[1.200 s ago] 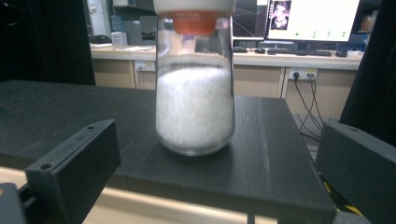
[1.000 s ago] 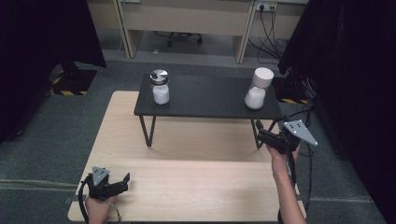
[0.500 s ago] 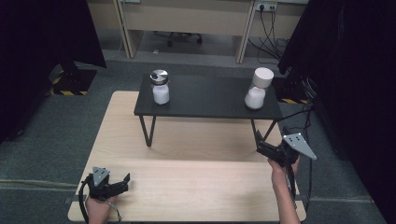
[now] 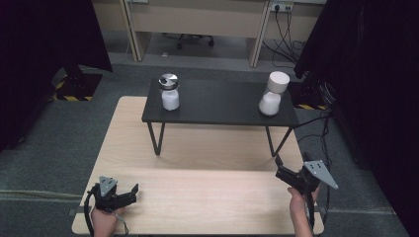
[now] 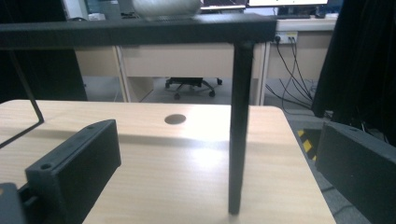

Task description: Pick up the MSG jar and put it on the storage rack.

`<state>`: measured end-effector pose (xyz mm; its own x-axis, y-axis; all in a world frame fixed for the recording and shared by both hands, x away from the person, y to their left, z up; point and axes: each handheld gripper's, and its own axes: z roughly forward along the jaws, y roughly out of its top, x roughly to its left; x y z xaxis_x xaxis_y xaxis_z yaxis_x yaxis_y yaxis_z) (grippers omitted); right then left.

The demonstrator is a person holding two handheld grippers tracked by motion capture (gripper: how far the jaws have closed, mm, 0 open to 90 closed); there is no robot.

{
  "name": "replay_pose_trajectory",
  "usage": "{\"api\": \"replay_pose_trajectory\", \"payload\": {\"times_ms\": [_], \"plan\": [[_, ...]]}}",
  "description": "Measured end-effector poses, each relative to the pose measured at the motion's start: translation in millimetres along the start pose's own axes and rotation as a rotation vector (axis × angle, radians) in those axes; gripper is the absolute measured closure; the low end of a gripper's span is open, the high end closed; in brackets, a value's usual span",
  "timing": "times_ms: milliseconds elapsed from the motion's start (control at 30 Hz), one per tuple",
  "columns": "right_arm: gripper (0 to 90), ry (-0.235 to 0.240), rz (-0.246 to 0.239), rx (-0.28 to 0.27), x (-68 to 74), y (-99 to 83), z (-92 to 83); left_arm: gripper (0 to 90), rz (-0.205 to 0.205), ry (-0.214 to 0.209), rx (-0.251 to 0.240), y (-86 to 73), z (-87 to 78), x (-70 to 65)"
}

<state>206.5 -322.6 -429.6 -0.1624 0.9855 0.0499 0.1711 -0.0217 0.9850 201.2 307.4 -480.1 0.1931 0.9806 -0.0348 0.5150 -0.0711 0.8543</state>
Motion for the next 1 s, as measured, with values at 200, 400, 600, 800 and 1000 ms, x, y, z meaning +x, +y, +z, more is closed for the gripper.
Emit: {"api": "replay_pose_trajectory", "payload": {"times_ms": [200,400,600,800,1000], "plan": [[0.3,-0.022,-0.006,0.021,-1.7,-14.7,-9.0,0.0,0.001,-0.004,-0.001,-0.1,0.2,0.1],[0.3,-0.026,-0.027,0.046,-1.6,-30.0,-15.4,0.0,0.008,-0.004,0.007,1.0,0.5,0.0],[0.3,-0.036,-0.027,0.059,0.1,-40.7,-20.3,0.0,0.011,-0.003,0.009,1.4,0.6,-0.3],[0.3,-0.049,-0.026,0.068,0.4,-50.9,-25.6,0.0,0.008,0.003,0.011,1.7,0.5,-1.1],[0.3,-0.065,-0.027,0.076,0.8,-61.4,-28.9,0.0,0.010,0.005,0.016,2.4,1.1,-1.9]]}}
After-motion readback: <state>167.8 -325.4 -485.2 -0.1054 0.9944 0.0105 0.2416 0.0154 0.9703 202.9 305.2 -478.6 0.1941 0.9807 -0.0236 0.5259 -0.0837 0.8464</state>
